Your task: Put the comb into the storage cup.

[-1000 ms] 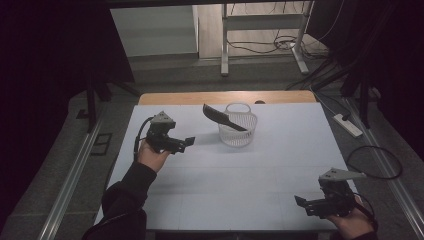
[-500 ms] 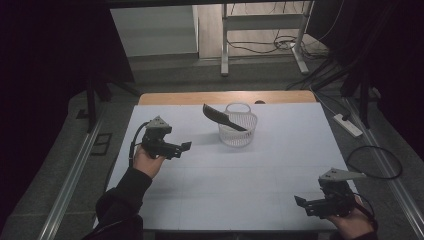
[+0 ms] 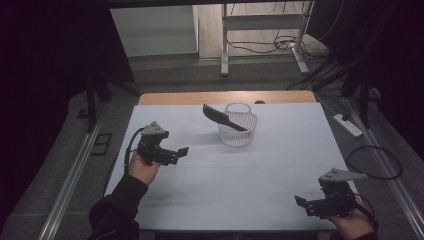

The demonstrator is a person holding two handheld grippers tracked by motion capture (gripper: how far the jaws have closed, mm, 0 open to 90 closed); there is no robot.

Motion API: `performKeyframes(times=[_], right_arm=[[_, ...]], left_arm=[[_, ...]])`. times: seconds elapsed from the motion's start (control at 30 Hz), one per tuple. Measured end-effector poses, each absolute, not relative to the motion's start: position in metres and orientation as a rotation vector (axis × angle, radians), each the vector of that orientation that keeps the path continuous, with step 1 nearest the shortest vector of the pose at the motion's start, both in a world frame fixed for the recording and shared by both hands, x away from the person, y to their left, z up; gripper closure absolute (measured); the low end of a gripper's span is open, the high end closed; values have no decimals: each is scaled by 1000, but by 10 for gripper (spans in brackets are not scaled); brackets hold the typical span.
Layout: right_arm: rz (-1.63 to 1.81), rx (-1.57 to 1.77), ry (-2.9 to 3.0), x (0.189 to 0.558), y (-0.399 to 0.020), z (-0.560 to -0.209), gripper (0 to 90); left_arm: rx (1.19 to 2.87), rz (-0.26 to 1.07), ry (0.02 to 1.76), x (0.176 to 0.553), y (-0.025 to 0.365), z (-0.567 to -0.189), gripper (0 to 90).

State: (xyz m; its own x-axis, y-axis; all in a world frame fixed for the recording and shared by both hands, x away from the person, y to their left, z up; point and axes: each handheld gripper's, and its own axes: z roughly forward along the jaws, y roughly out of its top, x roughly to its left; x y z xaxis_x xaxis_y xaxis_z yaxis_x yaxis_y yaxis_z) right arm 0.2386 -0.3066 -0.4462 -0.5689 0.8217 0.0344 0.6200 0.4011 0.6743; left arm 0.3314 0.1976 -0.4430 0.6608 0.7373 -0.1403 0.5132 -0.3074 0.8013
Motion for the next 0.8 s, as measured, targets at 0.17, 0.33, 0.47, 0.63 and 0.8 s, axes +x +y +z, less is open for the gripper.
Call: performKeyframes(times=[0.17, 0.33, 0.47, 0.63, 0.8], right_arm=[[948, 1260, 2354, 239, -307, -446, 2], [951, 1262, 2353, 238, -308, -446, 2], [950, 1266, 2349, 239, -308, -446, 0], [954, 1272, 2343, 239, -308, -446, 0], [952, 1268, 2346, 239, -308, -446, 0]], left_arm=[[1988, 309, 969, 325, 201, -443, 1], [1990, 305, 979, 319, 204, -444, 0], [1987, 318, 982, 313, 206, -443, 0], [1986, 322, 981, 306, 208, -443, 0], [1986, 324, 980, 299, 210, -443, 0]])
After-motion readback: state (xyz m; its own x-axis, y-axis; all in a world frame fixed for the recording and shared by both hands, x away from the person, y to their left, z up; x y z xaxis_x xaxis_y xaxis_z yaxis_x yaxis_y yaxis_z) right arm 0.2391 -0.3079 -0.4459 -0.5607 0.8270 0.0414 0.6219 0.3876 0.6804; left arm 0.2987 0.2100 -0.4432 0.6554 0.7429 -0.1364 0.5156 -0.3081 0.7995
